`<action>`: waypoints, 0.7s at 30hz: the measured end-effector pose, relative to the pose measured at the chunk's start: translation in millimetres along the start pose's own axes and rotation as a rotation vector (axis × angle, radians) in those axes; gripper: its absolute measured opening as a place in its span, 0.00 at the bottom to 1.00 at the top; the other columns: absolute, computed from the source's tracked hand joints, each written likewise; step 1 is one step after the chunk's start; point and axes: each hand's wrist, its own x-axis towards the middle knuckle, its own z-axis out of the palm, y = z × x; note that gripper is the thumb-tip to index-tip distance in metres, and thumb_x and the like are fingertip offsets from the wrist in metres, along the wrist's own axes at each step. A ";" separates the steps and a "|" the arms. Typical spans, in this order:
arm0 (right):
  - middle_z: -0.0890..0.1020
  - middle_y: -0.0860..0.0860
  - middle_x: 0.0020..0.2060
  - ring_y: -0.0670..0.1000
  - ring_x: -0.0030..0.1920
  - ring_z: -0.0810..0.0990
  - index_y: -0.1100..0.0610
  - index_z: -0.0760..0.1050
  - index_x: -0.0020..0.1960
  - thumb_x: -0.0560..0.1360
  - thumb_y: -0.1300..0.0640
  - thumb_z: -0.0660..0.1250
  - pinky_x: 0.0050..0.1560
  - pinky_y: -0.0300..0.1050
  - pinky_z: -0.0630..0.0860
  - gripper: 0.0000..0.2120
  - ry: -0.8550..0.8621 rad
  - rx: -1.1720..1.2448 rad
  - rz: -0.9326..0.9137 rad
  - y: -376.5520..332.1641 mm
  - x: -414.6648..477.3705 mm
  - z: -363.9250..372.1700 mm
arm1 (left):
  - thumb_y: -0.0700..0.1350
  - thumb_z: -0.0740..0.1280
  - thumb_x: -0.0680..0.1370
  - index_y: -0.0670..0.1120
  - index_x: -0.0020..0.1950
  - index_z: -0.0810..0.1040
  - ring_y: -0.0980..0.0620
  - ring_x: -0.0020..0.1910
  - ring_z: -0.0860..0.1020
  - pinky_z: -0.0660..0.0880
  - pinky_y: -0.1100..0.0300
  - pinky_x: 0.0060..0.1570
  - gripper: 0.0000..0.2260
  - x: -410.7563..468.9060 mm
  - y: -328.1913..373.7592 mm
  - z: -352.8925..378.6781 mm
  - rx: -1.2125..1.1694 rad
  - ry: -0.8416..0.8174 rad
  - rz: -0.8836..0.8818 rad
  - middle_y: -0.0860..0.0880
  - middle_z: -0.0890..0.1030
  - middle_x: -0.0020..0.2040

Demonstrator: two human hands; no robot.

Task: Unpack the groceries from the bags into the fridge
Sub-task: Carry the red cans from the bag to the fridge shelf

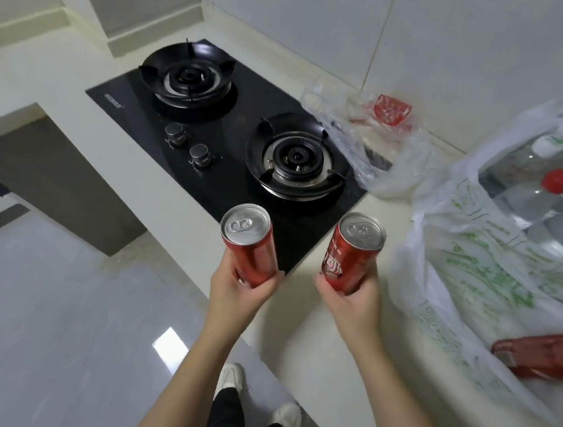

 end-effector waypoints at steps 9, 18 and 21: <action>0.83 0.56 0.50 0.57 0.46 0.85 0.45 0.75 0.58 0.62 0.50 0.77 0.40 0.49 0.82 0.26 -0.058 0.428 -0.110 -135.3 3.4 -4.8 | 0.50 0.75 0.66 0.47 0.61 0.74 0.46 0.50 0.83 0.81 0.46 0.48 0.25 4.7 134.5 -26.1 -0.300 0.020 0.194 0.48 0.83 0.50; 0.81 0.60 0.55 0.58 0.48 0.84 0.50 0.72 0.63 0.59 0.46 0.77 0.41 0.54 0.82 0.35 -0.063 0.564 -0.085 -177.5 -3.6 4.5 | 0.57 0.75 0.65 0.52 0.65 0.72 0.41 0.54 0.82 0.79 0.39 0.54 0.31 -11.9 175.5 -49.0 -0.423 0.085 0.233 0.44 0.81 0.55; 0.81 0.56 0.58 0.59 0.56 0.82 0.48 0.71 0.65 0.58 0.44 0.77 0.55 0.63 0.79 0.37 -0.069 0.526 -0.076 -182.2 -6.6 17.9 | 0.60 0.73 0.65 0.50 0.67 0.70 0.42 0.52 0.82 0.80 0.40 0.53 0.34 -13.1 180.3 -66.1 -0.450 0.126 0.248 0.42 0.80 0.56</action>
